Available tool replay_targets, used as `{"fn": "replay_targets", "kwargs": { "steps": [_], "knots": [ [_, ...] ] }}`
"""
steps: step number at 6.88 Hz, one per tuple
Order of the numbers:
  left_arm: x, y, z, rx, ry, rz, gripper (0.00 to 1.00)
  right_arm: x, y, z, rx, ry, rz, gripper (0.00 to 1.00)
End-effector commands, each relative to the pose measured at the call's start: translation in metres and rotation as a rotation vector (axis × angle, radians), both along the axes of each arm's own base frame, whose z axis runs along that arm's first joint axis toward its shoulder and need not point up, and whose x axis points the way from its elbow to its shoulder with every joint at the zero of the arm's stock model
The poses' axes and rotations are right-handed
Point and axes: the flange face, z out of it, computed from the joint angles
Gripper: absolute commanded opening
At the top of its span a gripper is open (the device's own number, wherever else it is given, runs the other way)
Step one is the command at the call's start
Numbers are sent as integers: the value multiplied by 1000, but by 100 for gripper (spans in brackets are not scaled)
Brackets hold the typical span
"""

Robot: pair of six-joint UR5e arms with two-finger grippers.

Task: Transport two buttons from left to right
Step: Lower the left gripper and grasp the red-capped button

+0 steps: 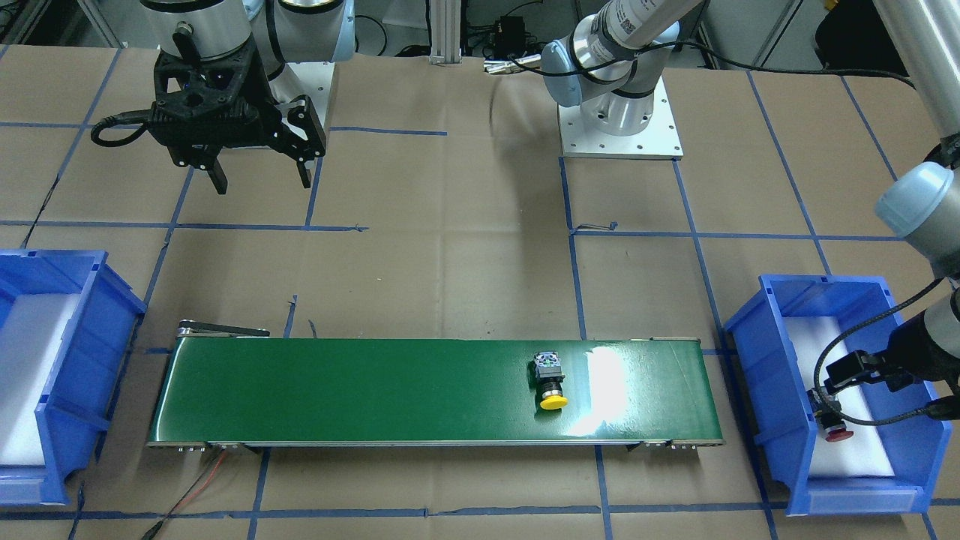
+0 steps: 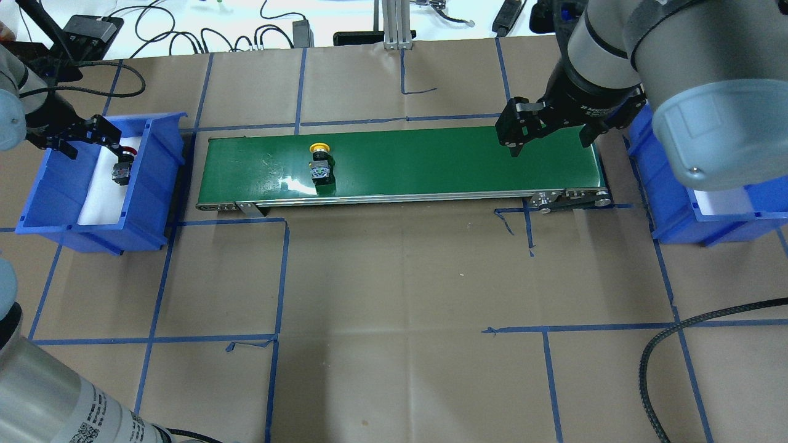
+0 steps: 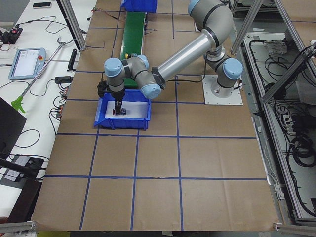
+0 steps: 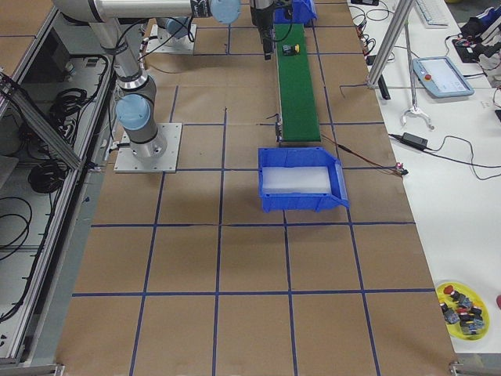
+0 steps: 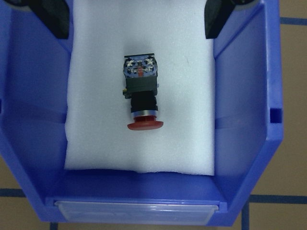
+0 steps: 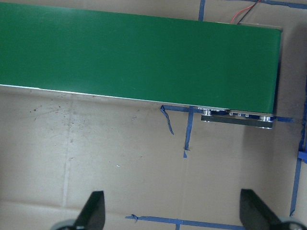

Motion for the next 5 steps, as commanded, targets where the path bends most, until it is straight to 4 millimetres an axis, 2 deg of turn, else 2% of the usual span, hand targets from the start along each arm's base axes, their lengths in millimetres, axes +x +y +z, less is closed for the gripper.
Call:
{"fn": "replay_targets", "kwargs": {
  "steps": [1, 2, 3, 4, 5],
  "knots": [
    [4, -10, -41, -27, -10, 1, 100, 0, 0, 0, -1, 0, -2, 100],
    [4, -12, -51, -16, -5, -6, 100, 0, 0, 0, 1, 0, -1, 100],
    [3, -12, -53, -13, -4, -3, 99, 0, 0, -1, 2, 0, -1, 100],
    [3, -12, -54, -13, 0, -2, 94, 0, 0, 0, 1, 0, -1, 100],
    [2, -13, -55, -15, 3, 1, 74, 0, 0, 0, 1, 0, -1, 100]
  ]
}}
